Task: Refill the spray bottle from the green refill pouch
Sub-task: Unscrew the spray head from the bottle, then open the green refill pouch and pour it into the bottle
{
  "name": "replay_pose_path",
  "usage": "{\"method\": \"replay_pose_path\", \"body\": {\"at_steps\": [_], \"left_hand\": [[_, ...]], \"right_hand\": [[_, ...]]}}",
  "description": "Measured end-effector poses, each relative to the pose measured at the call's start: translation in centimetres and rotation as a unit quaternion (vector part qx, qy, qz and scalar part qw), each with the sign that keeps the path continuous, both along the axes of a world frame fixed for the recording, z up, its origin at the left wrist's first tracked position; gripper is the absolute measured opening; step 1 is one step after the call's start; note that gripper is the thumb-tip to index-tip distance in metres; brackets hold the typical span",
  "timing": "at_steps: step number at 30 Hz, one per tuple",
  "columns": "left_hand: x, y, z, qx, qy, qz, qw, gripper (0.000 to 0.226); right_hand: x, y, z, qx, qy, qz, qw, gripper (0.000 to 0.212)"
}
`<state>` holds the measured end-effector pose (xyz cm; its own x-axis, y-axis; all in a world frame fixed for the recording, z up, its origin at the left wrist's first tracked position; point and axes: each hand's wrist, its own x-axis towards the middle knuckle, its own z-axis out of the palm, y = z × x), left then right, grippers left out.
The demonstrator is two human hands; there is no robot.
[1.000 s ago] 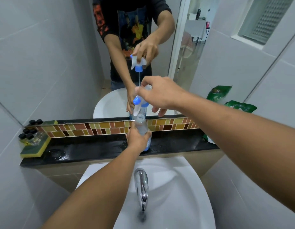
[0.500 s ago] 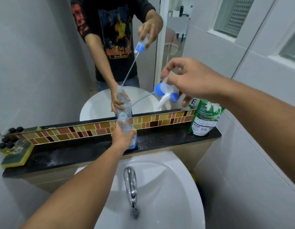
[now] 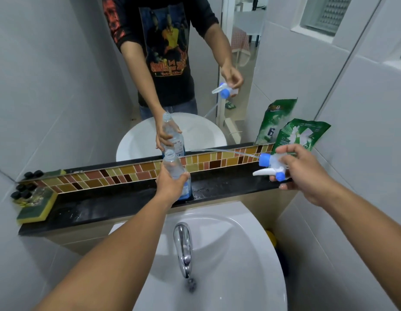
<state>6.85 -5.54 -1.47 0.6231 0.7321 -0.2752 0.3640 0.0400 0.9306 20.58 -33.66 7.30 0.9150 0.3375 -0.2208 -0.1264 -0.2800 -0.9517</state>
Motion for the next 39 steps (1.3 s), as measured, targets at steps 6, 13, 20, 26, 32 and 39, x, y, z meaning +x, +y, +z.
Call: {"method": "replay_pose_path", "body": {"at_steps": [6, 13, 20, 26, 32, 39], "left_hand": [[0.1, 0.2, -0.1, 0.002, -0.001, -0.004, 1.000, 0.074], [0.2, 0.5, -0.9, 0.012, -0.005, -0.008, 1.000, 0.075], [0.2, 0.8, -1.5, 0.026, -0.011, -0.005, 1.000, 0.076], [0.3, 1.0, -2.2, 0.028, -0.005, -0.003, 1.000, 0.076], [0.4, 1.0, -2.4, 0.032, 0.000, 0.002, 0.999, 0.078], [0.2, 1.0, -2.7, 0.053, 0.005, -0.006, 0.999, 0.082]], "right_hand": [[-0.1, 3.4, -5.3, -0.051, 0.018, 0.033, 0.998, 0.028], [0.0, 9.4, -9.2, -0.112, 0.009, 0.101, 0.989, 0.025], [1.2, 12.2, -13.3, -0.173, 0.001, 0.120, 0.978, 0.012], [1.6, 13.8, -15.9, -0.208, 0.002, 0.143, 0.968, 0.039], [1.5, 15.1, -17.2, -0.282, -0.090, 0.141, 0.945, 0.060], [1.2, 15.5, -17.8, -0.338, -0.162, 0.145, 0.916, 0.056]]}}
